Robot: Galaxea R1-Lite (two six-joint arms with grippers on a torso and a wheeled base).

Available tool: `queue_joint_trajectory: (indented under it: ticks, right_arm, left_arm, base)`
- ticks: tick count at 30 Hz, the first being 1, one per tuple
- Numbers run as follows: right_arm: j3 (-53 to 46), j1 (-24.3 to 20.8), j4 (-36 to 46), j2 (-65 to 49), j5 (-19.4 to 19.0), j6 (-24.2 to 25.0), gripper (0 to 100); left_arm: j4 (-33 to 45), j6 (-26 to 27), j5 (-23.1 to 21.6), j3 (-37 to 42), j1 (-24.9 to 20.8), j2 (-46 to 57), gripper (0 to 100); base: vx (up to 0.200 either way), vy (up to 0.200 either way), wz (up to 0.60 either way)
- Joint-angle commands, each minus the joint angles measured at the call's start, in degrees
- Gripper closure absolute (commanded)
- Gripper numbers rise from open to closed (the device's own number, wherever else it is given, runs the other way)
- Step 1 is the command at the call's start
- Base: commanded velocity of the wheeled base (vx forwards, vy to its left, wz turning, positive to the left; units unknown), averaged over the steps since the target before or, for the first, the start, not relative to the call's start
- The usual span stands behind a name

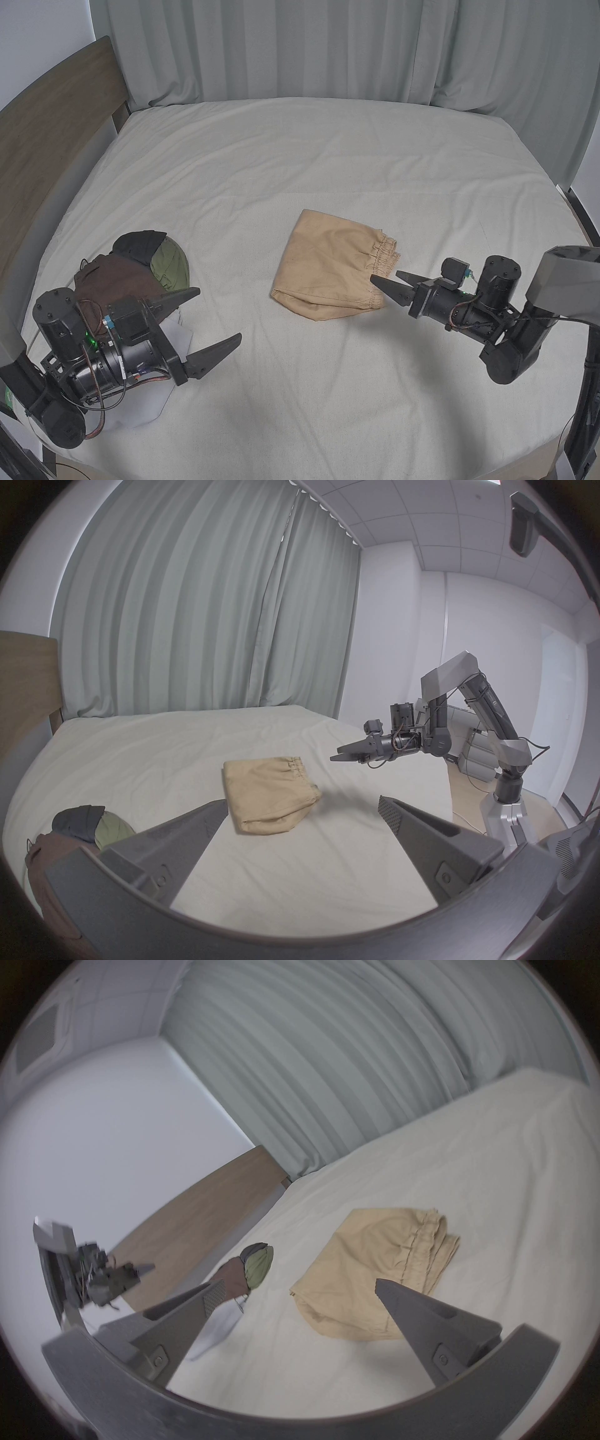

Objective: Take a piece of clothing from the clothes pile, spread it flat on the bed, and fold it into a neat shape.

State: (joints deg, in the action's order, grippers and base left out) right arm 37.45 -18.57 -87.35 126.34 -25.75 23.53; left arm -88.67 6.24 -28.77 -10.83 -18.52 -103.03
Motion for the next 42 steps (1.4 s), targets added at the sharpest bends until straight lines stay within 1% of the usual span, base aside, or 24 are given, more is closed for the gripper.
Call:
queue_joint_trajectory:
  ticks: [1, 3, 7, 11, 13, 16, 20, 24, 28, 30, 33, 34, 35, 37, 38, 39, 42]
  right_arm:
    - [-9.0, 0.8, -1.2, -9.8, -0.1, -8.9, 0]
    - [-11.2, 1.0, -1.2, -12.6, -0.1, -11.0, 0]
    - [-14.9, 1.1, -1.2, -18.1, 0.1, -12.2, 0]
    - [-17.2, 1.3, -1.1, -22.1, 0.3, -13.7, 0]
    - [-19.5, 1.3, -1.1, -25.9, 1.8, -14.8, 0]
    - [-21.2, 1.3, -1.1, -28.7, 2.8, -16.2, 0]
    - [-25.1, 1.3, -1.0, -35.9, 3.2, -18.3, 0]
    - [-28.7, 2.7, -1.0, -42.2, 3.2, -18.3, 0]
    - [-32.0, 4.9, -1.0, -49.9, 3.1, -18.4, 0]
    - [-33.1, 5.7, -0.8, -53.6, 3.1, -18.4, 0]
    - [-34.9, 6.9, -0.7, -58.7, 3.0, -18.4, 0]
    - [-35.1, 7.1, -0.6, -59.2, 3.0, -18.4, 0]
    - [-35.9, 8.0, 0.2, -62.2, 3.0, -18.4, 0]
    - [-36.1, 9.4, 2.2, -66.0, 3.0, -18.4, 0]
    - [-36.2, 9.5, 2.4, -66.3, 3.0, -18.4, 0]
    - [-36.1, 10.7, 5.9, -70.8, 3.0, -18.4, 0]
    - [-36.0, 12.1, 13.3, -78.9, 3.0, -18.4, 0]
  left_arm:
    - [0.1, -0.3, 0.0, 1.7, -2.2, 5.3, 0]
    - [0.2, -0.3, 0.0, 1.9, -3.3, 6.2, 0]
    - [0.2, -0.4, 0.0, 4.2, -4.5, 7.1, 0]
    - [0.3, -0.3, 0.0, 6.1, -4.6, 8.6, 0]
    - [0.3, -0.4, -0.1, 7.5, -5.8, 11.9, 0]
    - [0.7, -0.4, -0.1, 8.7, -7.4, 15.1, 0]
    - [1.2, -0.6, -0.1, 10.8, -11.9, 22.2, 0]
    - [4.8, -0.4, 0.2, 10.8, -12.6, 28.2, 0]
    - [10.6, -0.1, 0.9, 10.8, -12.2, 35.1, 0]
    - [14.1, -0.1, 2.1, 10.8, -12.1, 38.9, 0]
    - [20.7, 0.0, 5.8, 10.8, -11.8, 45.6, 0]
    - [21.4, 0.0, 6.3, 10.8, -11.8, 46.3, 0]
    - [25.9, 0.0, 8.3, 10.8, -11.2, 50.5, 0]
    - [30.3, -0.1, 9.7, 10.8, -8.2, 54.4, 0]
    - [30.6, -0.1, 9.8, 10.8, -7.8, 54.8, 0]
    - [35.5, -0.1, 10.3, 10.7, -4.2, 59.3, 0]
    - [44.0, -0.2, 11.7, 9.9, 0.3, 66.9, 0]
  base:
    - [0.0, 0.0, 0.0]
    - [0.0, 0.0, 0.0]
    - [0.0, 0.0, 0.0]
    - [0.0, 0.0, 0.0]
    - [0.0, 0.0, 0.0]
    - [0.0, 0.0, 0.0]
    - [0.0, 0.0, 0.0]
    - [0.0, 0.0, 0.0]
    - [0.0, 0.0, 0.0]
    - [0.0, 0.0, 0.0]
    - [0.0, 0.0, 0.0]
    - [0.0, 0.0, 0.0]
    - [0.0, 0.0, 0.0]
    - [0.0, 0.0, 0.0]
    - [0.0, 0.0, 0.0]
    - [0.0, 0.0, 0.0]
    - [0.0, 0.0, 0.0]
